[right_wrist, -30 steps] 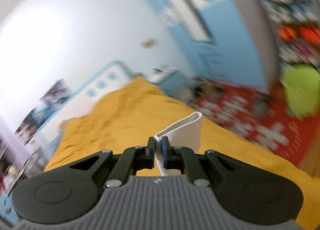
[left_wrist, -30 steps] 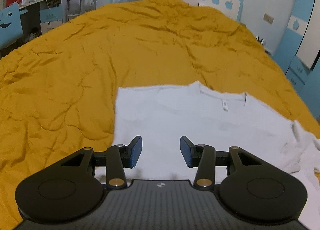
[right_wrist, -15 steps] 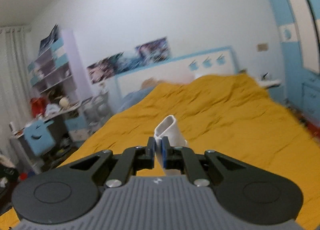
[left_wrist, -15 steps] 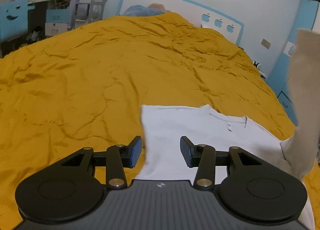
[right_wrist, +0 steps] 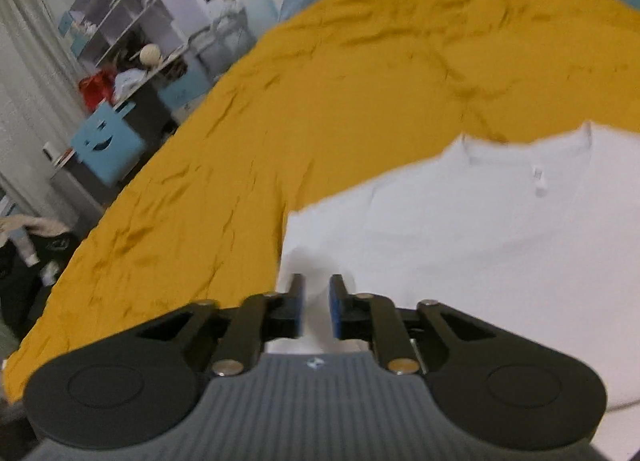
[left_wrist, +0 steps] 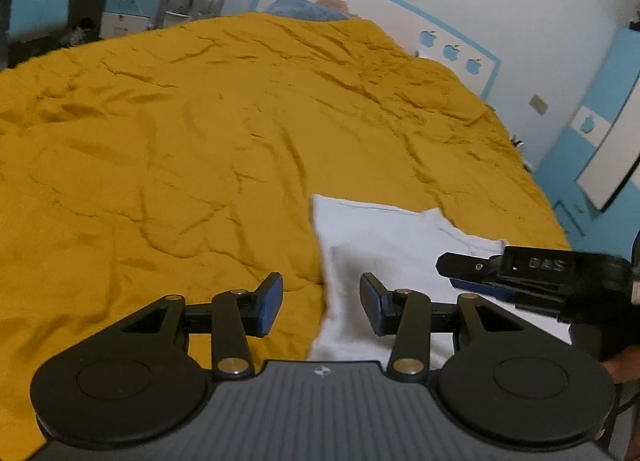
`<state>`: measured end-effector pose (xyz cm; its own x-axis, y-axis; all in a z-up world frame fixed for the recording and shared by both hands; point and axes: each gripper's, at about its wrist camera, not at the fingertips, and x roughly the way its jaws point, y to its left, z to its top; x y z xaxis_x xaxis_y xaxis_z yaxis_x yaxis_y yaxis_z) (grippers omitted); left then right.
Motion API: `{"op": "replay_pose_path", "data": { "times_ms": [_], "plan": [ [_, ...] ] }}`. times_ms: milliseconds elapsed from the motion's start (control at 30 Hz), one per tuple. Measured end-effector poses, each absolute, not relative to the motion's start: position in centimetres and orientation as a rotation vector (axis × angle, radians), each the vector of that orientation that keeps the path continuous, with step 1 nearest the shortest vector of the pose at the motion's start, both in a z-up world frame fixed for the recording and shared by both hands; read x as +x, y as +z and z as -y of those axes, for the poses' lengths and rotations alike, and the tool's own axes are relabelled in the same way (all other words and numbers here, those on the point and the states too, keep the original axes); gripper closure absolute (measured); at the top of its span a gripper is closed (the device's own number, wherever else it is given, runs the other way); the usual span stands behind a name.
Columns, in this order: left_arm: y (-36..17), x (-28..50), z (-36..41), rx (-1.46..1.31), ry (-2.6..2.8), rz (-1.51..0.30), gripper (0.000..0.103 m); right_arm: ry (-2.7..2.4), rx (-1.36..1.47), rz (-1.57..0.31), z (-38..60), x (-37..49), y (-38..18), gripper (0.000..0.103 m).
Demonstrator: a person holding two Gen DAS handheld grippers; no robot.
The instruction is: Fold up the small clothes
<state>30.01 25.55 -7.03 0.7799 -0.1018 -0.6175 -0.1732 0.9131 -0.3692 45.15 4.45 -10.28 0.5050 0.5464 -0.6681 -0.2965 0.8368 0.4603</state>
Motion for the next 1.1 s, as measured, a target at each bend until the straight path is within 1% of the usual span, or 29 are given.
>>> {"op": "replay_pose_path", "data": {
  "times_ms": [33, 233, 333, 467, 533, 600, 733, 800, 833, 900, 933, 967, 1100],
  "plan": [
    [-7.2, 30.2, -25.5, -0.442, 0.026, -0.679, 0.051, 0.537, 0.313, -0.894, -3.6, 45.0, -10.1, 0.067],
    [-8.5, 32.5, -24.6, -0.499, -0.061, -0.695, 0.051, 0.541, 0.291, -0.834, 4.1, 42.9, -8.7, 0.061],
    [-9.8, 34.4, -24.4, -0.491, -0.03, -0.738, 0.051, 0.449, 0.226, -0.819, 9.9, 42.5, -8.3, 0.06],
    [-10.7, 36.3, -24.0, -0.46, -0.009, -0.756, 0.051, 0.255, 0.183, -0.821, 18.1, 43.2, -9.5, 0.06],
    [-10.9, 37.1, -23.9, -0.447, -0.009, -0.757, 0.054, 0.165, 0.211, -0.821, 22.0, 44.0, -10.0, 0.061],
    [-10.9, 37.7, -23.7, -0.436, 0.007, -0.753, 0.055, 0.107, 0.255, -0.821, 25.3, 45.4, -10.8, 0.06],
    [-11.1, 38.8, -23.2, -0.429, 0.019, -0.749, 0.055, 0.076, 0.338, -0.811, 28.9, 48.9, -12.6, 0.061],
    [-11.3, 39.3, -22.9, -0.418, 0.012, -0.761, 0.067, 0.06, 0.37, -0.818, 29.7, 50.9, -13.7, 0.061],
    [-11.4, 39.5, -22.8, -0.411, 0.013, -0.766, 0.068, 0.056, 0.385, -0.822, 30.1, 51.8, -14.2, 0.066],
    [-11.6, 39.8, -22.7, -0.402, 0.026, -0.765, 0.08, 0.055, 0.431, -0.839, 30.7, 53.4, -15.6, 0.074],
    [-11.6, 39.8, -22.8, -0.407, 0.023, -0.76, 0.082, 0.065, 0.44, -0.848, 30.3, 54.1, -15.9, 0.09],
    [-11.6, 39.9, -22.9, -0.41, 0.022, -0.753, 0.085, 0.08, 0.428, -0.852, 30.3, 54.4, -16.1, 0.103],
    [-11.2, 40.0, -23.0, -0.42, 0.009, -0.726, 0.086, 0.097, 0.386, -0.76, 30.1, 54.0, -14.3, 0.103]
  ]
}}
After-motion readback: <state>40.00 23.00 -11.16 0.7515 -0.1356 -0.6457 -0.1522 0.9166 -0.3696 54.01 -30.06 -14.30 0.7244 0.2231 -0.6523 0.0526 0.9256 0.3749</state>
